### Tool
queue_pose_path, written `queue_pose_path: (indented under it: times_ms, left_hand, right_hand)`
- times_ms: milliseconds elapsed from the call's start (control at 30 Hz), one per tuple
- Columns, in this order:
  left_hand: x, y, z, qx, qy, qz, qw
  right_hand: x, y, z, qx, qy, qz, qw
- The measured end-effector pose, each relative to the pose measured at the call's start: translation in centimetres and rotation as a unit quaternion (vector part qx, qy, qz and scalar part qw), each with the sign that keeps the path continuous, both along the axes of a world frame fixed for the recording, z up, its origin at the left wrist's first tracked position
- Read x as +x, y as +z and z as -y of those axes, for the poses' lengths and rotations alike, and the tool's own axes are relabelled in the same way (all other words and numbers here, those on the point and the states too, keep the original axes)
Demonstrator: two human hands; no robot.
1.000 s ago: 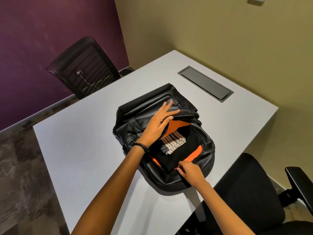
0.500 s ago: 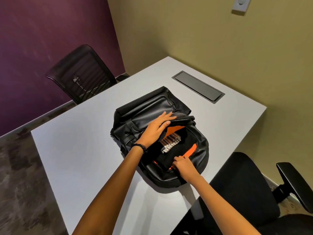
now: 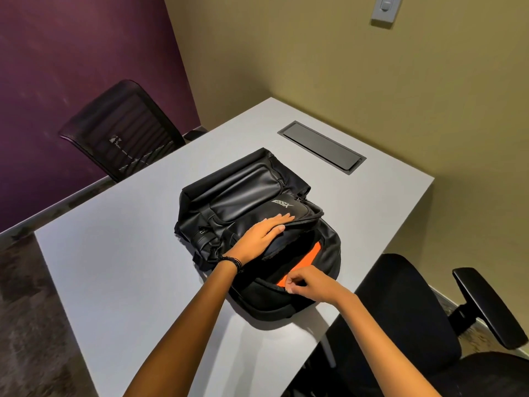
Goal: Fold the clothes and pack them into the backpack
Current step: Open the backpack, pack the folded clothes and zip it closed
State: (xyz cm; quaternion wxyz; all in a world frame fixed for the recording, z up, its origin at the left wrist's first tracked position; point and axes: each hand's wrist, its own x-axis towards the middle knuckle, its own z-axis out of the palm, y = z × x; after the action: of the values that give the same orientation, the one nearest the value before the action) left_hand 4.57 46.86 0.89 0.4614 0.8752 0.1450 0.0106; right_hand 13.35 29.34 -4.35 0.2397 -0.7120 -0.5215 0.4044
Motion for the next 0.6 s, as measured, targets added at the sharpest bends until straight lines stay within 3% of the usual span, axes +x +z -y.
queue_pose_path:
  times_ms: [133,233,333,433,600]
  left_hand:
    - [-0.2,0.3,0.0,-0.017,0.01,-0.003,1.0]
    - [-0.3,0.4,-0.1,-0.024,0.015,-0.001,1.0]
    - [-0.2,0.5,-0.3,-0.037,0.019,-0.002,0.999]
    - [-0.1,0.6,-0.6,-0.041,0.019,-0.01,0.999]
    - [0.4,0.3,-1.5,-0.03,0.023,-0.015,0.999]
  right_hand:
    - [1.1,0.6,-0.1,0.029,-0.03,-0.041,0.998]
    - [2.8,0.8,0.4,0.088,-0.139,-0.077,0.983]
    - [5.1,0.1,0.4,0.119,-0.332,-0.079,0.932]
    - [7.3,-0.9,0.1,0.081,-0.482,-0.04,0.872]
    - [9.4,-2.5,-1.4,-0.028,-0.456,0.092,0.885]
